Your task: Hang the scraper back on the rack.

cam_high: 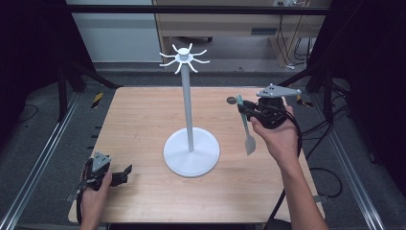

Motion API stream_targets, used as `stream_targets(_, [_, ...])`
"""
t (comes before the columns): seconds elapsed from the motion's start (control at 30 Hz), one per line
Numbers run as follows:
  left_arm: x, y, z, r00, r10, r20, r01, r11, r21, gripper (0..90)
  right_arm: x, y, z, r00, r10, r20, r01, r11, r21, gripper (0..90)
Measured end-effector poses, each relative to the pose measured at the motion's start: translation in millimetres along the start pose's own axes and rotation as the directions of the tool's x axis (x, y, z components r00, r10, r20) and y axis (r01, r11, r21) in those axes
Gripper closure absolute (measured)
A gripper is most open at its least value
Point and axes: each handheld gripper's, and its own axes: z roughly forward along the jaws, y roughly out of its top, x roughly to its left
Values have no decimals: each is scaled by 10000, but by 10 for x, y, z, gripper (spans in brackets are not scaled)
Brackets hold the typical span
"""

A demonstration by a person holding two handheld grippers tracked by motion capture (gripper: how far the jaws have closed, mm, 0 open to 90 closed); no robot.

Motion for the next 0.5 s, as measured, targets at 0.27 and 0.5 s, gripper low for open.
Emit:
stream_targets(0.27, [0,1,-1,10000,-17,11,17,10000,-26,25,92,160,11,9997,-191,-147,187,9994,-285,742])
stream_targets(0.5, [-2,2,3,10000,12,32,-12,10000,-28,25,159,250,38,9994,-196,-291,181,9986,-492,742])
